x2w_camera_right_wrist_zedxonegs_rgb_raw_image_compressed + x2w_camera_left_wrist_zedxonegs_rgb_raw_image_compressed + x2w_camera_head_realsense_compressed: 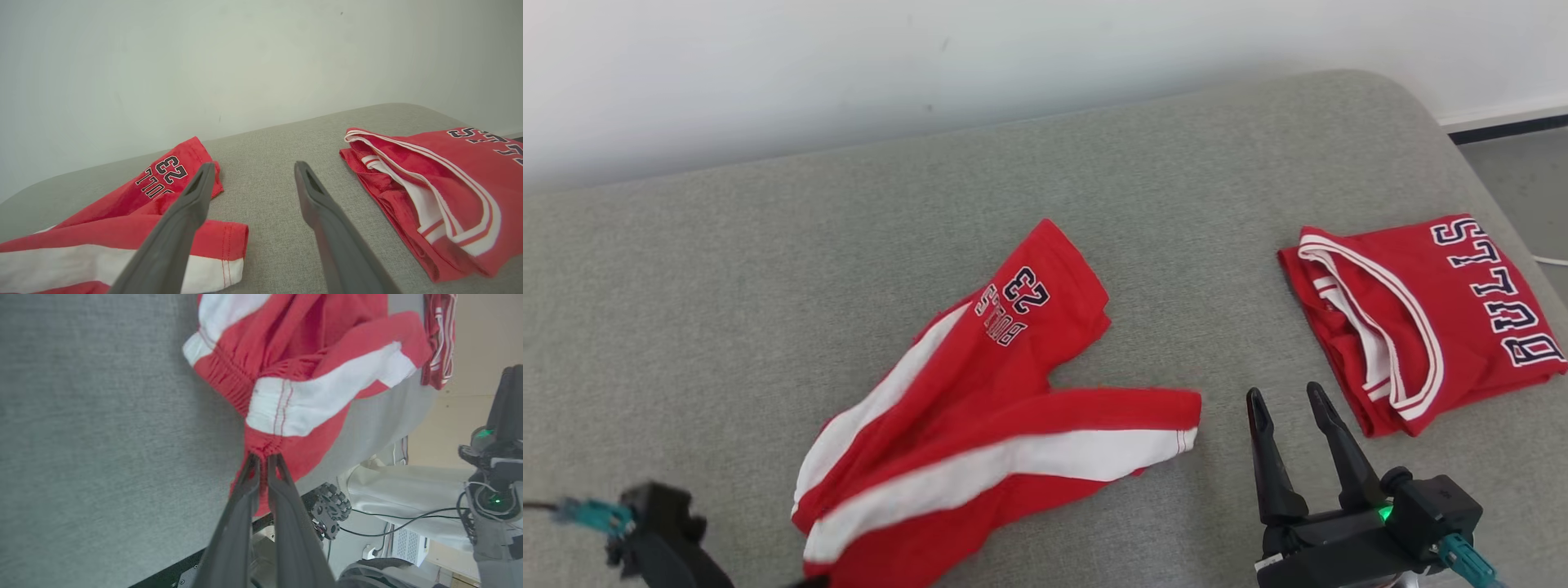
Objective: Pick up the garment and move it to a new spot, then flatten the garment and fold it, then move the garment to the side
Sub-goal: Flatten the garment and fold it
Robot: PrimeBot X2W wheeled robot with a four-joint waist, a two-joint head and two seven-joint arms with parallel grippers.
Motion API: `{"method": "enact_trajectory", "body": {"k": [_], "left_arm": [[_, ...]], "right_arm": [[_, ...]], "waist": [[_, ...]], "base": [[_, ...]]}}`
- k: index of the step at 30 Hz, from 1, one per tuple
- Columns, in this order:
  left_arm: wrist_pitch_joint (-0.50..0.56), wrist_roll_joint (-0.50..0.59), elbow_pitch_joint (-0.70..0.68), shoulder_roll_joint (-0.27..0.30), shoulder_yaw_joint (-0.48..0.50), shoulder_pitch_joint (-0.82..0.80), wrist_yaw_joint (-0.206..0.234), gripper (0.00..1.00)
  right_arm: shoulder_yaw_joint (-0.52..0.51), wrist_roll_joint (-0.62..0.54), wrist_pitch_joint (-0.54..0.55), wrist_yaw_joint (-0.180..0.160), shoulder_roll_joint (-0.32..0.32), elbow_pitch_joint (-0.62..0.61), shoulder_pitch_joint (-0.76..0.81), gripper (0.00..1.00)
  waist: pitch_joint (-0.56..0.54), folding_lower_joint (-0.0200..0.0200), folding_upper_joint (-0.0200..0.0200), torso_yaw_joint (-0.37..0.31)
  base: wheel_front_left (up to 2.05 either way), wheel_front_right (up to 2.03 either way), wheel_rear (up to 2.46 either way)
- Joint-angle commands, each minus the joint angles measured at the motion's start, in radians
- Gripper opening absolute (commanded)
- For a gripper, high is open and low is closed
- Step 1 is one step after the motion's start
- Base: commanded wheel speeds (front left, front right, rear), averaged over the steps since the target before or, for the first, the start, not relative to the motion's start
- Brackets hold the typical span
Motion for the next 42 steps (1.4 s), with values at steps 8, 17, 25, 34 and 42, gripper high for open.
{"method": "enact_trajectory", "body": {"k": [8,17,25,34,42], "left_arm": [[-0.193,0.217,0.094,-0.042,-0.085,0.021,-0.081,0.93],[-0.317,0.235,0.144,-0.099,-0.066,0.022,-0.101,1.0],[-0.218,0.038,-0.005,-0.05,0.065,0.019,-0.062,1.0],[-0.107,-0.058,0.156,-0.045,0.074,-0.202,-0.008,1.0],[-0.008,-0.031,0.222,0.018,0.027,-0.254,0.017,1.0]], "right_arm": [[-0.006,-0.015,0.0,-0.002,0.0,-0.006,-0.003,1.0],[-0.013,-0.028,0.0,-0.002,0.0,0.008,0.017,1.0],[-0.01,-0.021,0.001,-0.002,0.0,0.002,0.016,1.0],[0.021,-0.016,0.0,-0.002,0.0,0.0,-0.033,1.0],[0.019,0.0,0.0,-0.002,0.0,-0.005,-0.04,1.0]], "waist": [[0.016,0.0001,0.0,0.044],[-0.014,0.0001,0.0,0.071],[-0.018,0.0001,0.0,0.086],[0.027,0.0001,0.0,0.054],[0.057,0.0001,0.0,-0.005]], "base": [[0.0,0.0,0.0],[0.0,0.0,0.0],[0.0,0.0,0.0],[0.0,0.0,0.0],[0.0,0.0,0.0]]}}
